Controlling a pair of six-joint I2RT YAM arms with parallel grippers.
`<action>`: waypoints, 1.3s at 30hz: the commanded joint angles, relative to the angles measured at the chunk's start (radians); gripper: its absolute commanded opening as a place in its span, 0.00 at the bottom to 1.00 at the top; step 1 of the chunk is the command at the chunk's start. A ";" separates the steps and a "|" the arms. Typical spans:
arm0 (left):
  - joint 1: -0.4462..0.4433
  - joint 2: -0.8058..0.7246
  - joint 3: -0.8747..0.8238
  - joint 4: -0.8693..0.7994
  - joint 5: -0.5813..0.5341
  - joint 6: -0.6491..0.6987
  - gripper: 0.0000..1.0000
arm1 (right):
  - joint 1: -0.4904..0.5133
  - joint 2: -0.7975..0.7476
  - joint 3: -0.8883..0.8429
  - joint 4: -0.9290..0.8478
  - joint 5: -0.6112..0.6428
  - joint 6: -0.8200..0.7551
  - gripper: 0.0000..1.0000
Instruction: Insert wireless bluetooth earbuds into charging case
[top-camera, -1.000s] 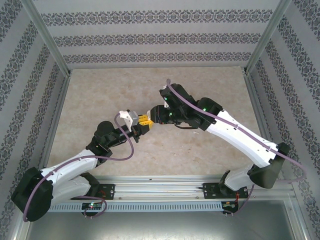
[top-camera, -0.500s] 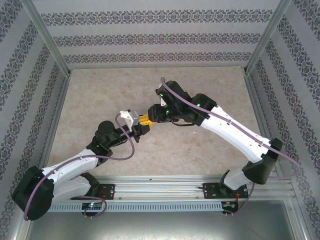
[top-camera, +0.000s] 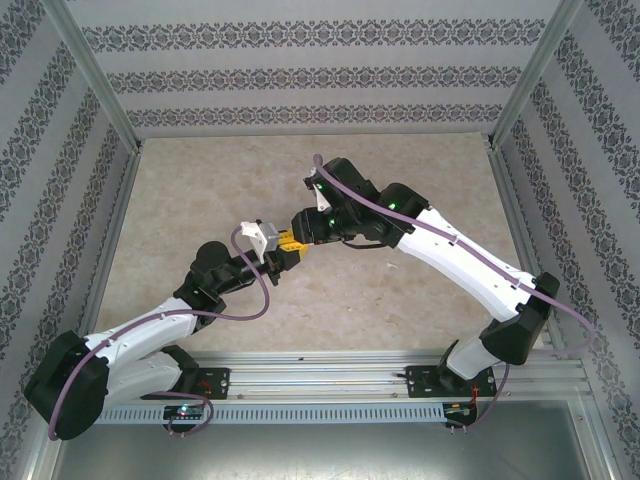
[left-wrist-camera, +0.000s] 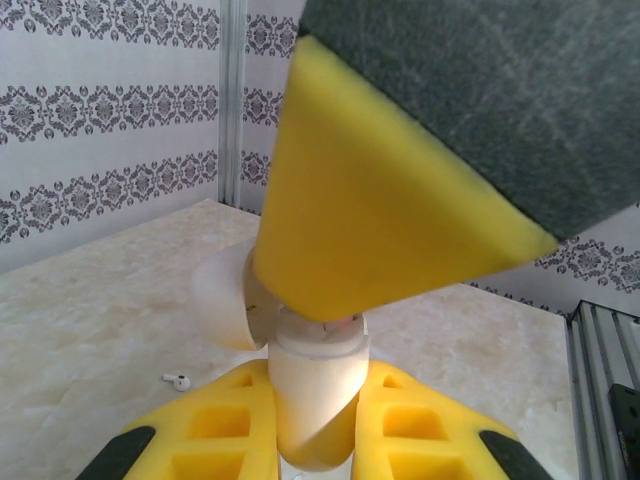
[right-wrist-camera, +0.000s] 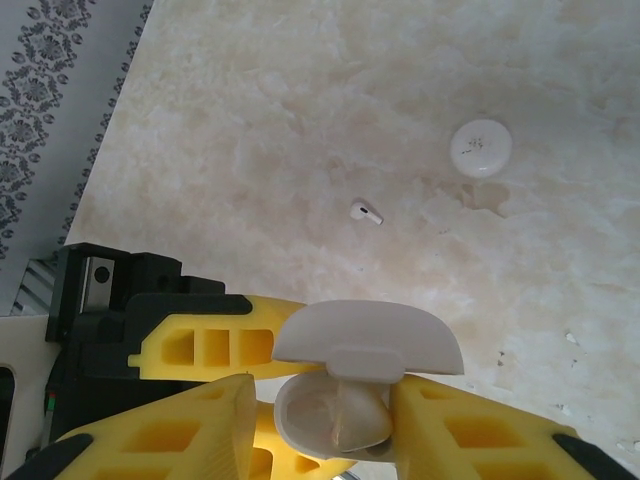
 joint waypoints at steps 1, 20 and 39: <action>-0.015 0.008 0.034 0.049 0.019 0.013 0.00 | -0.004 0.014 0.034 -0.007 -0.036 -0.033 0.41; -0.018 0.016 0.031 0.055 0.021 0.007 0.00 | 0.040 0.073 0.122 -0.079 0.028 -0.041 0.56; -0.018 0.017 0.027 0.061 0.019 0.002 0.00 | 0.077 0.125 0.222 -0.166 0.114 -0.087 0.62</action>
